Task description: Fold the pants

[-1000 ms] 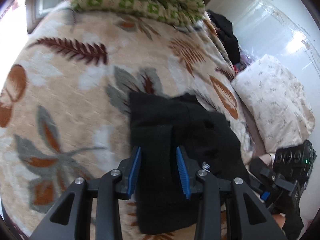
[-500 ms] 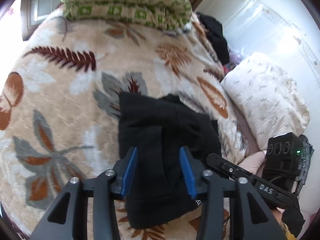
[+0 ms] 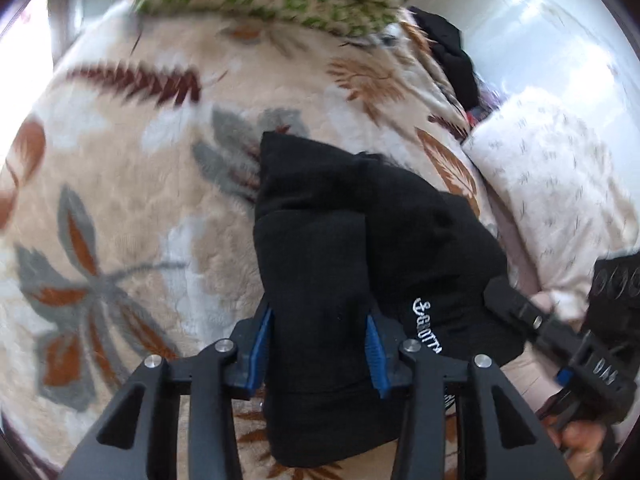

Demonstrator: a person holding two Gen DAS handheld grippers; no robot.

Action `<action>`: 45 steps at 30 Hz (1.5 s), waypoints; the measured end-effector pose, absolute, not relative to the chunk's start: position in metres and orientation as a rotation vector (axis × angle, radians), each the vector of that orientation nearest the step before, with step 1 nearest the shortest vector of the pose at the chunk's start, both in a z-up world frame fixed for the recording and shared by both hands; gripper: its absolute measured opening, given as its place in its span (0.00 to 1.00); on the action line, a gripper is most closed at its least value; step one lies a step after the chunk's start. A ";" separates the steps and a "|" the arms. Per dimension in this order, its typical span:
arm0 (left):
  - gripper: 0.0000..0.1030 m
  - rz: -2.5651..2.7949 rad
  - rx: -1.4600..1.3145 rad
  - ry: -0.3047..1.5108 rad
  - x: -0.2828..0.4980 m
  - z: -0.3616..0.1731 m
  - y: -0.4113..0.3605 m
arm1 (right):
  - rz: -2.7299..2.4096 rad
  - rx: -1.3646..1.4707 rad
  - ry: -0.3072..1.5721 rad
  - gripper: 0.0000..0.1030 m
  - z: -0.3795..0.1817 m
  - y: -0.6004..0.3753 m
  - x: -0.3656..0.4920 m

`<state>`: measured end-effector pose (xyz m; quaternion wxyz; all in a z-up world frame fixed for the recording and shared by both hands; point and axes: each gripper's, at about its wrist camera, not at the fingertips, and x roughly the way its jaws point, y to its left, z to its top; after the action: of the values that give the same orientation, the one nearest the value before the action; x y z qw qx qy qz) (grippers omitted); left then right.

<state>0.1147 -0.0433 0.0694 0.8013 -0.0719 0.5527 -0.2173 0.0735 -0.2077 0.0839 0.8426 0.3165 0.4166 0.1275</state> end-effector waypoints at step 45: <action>0.79 -0.473 0.009 1.156 0.094 0.022 -0.084 | -0.046 0.352 0.973 0.12 0.034 -0.238 0.044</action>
<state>0.0945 -0.0837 0.0219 0.8112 0.0044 0.5413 -0.2215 0.0440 -0.2381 0.0340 0.8688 0.1680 0.4653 -0.0218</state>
